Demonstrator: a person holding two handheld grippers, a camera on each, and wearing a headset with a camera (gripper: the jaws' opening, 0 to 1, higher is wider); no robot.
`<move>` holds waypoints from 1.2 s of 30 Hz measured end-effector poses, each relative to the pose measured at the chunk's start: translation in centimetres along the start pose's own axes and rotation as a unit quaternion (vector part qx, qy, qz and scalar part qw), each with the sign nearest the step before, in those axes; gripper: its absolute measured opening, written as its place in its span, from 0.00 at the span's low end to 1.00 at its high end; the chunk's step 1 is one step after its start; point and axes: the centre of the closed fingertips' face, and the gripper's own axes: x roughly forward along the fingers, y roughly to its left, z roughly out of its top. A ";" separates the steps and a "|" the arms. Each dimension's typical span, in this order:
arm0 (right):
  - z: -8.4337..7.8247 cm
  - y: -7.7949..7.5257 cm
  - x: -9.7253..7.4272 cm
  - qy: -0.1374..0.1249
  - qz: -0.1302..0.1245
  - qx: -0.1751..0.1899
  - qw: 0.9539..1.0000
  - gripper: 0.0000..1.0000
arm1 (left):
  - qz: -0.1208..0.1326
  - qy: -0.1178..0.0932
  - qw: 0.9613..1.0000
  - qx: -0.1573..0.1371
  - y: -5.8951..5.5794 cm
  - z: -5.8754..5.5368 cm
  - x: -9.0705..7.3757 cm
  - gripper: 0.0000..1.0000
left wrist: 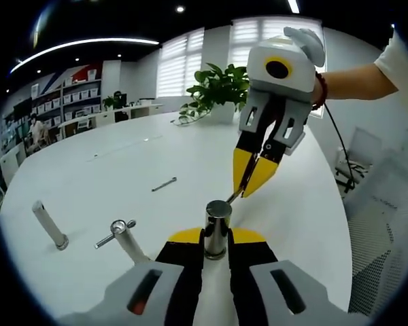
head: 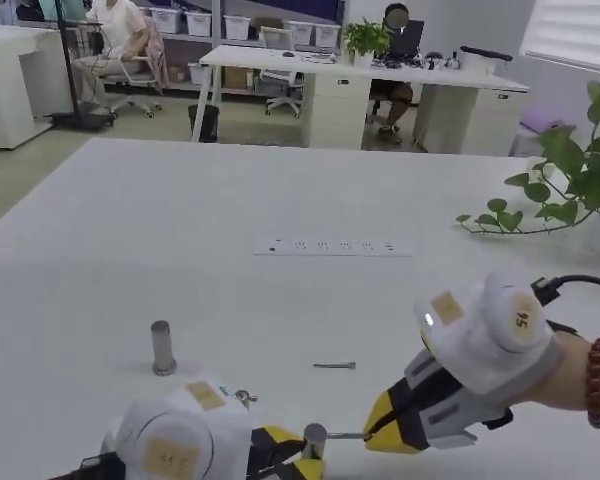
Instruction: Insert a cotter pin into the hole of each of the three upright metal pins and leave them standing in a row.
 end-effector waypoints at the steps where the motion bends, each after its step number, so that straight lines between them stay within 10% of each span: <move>1: 0.1 0.0 0.0 0.000 0.000 -0.001 1.000 0.03 | 0.000 0.000 1.000 0.000 0.0 0.0 0.0 0.12; 36: 2.4 0.1 1.7 0.004 0.014 -0.025 1.000 0.03 | -0.011 -0.016 1.000 -0.022 0.0 -0.2 0.3 0.12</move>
